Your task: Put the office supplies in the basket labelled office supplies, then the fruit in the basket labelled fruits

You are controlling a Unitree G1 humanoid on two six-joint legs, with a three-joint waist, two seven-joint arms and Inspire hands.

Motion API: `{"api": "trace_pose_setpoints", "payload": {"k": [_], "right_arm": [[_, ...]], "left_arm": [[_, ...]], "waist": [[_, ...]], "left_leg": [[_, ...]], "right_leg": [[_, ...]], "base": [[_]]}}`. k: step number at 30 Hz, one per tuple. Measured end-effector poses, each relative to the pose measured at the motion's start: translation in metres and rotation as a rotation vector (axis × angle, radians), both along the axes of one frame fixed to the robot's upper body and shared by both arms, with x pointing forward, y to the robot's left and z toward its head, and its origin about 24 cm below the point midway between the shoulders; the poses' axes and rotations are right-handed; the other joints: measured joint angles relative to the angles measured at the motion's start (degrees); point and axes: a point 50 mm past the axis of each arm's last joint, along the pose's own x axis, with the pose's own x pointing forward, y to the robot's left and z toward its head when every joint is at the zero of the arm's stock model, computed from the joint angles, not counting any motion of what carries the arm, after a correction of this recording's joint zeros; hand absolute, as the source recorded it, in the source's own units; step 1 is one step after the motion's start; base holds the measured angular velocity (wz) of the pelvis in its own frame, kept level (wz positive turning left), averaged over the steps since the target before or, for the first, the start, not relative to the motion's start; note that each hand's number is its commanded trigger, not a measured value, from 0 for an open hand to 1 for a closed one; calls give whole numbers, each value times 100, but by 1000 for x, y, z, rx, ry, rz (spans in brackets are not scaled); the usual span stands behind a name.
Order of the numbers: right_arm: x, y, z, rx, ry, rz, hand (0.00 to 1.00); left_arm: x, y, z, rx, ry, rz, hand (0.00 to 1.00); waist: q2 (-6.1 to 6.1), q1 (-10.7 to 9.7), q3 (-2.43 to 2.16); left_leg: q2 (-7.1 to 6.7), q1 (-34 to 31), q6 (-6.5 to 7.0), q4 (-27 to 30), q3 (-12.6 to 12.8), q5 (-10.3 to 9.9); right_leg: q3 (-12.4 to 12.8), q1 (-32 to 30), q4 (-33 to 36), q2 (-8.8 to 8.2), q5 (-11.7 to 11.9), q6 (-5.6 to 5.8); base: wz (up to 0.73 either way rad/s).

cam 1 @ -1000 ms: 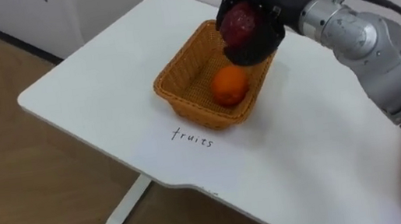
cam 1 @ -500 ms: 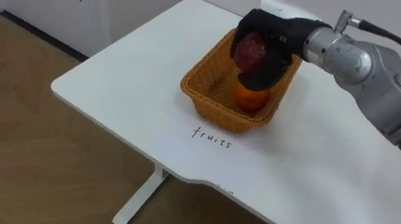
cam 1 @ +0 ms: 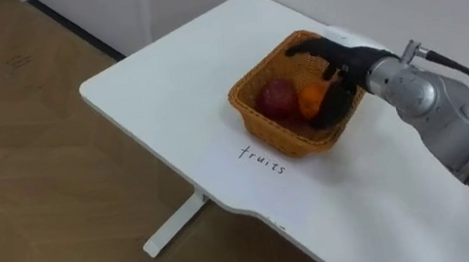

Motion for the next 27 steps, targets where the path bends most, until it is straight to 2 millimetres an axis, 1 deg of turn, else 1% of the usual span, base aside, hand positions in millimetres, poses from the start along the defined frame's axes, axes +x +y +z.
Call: {"api": "trace_pose_setpoints", "payload": {"k": [5, 7, 12, 18, 22, 24, 25, 27], "right_arm": [[0, 0, 0, 1, -3, 8, 0], [0, 1, 0, 3, -13, 15, 0], [0, 0, 1, -8, -22, 11, 0], [1, 1, 2, -9, -45, 9, 0], [1, 0, 3, -9, -57, 3, 0], [1, 0, 3, -9, -58, 1, 0], [1, -1, 5, -7, -63, -1, 0], [2, -1, 13, 9, -95, 1, 0]], "left_arm": [[1, 1, 1, 13, -11, -5, 0], [0, 1, 1, 14, -10, -6, 0], [2, 1, 1, 15, -16, -10, 0], [0, 1, 1, 13, -9, -12, 0], [-1, 1, 1, 10, -4, -12, 0], [-1, 1, 1, 10, -5, -13, 0], [-1, 0, 1, 8, -5, -12, 0], [-3, -2, 0, 0, -2, -9, 0]], "waist": [[-2, -69, -1], [-4, -153, -3], [-4, -208, -9], [11, -280, -40], [81, -321, -83], [113, -345, -93], [128, -391, -98], [178, -457, -101]], "left_leg": [[4, -4, -3, 10, -3, -1], [4, -6, -3, 11, -9, -1], [4, 2, -2, 11, -8, -1], [3, 43, -2, 12, -9, 1], [3, 106, -4, 4, -4, 4], [6, 117, -6, 5, 4, 7], [17, 118, -6, 6, 39, 7], [18, 114, -4, 5, 69, 6]], "right_leg": [[6, 5, 22, 4, 1, -2], [6, -11, 56, -3, 1, -2], [9, -17, 74, -10, 1, -2], [8, -10, 73, -9, 1, -2], [46, 29, 82, -11, 1, -2], [56, 37, 87, -12, 1, -2], [102, 27, 86, -11, 1, -3], [163, 5, 86, -10, 4, -7]], "base": [[0], [0], [0], [0], [-4], [-3], [-8], [-10]]}}
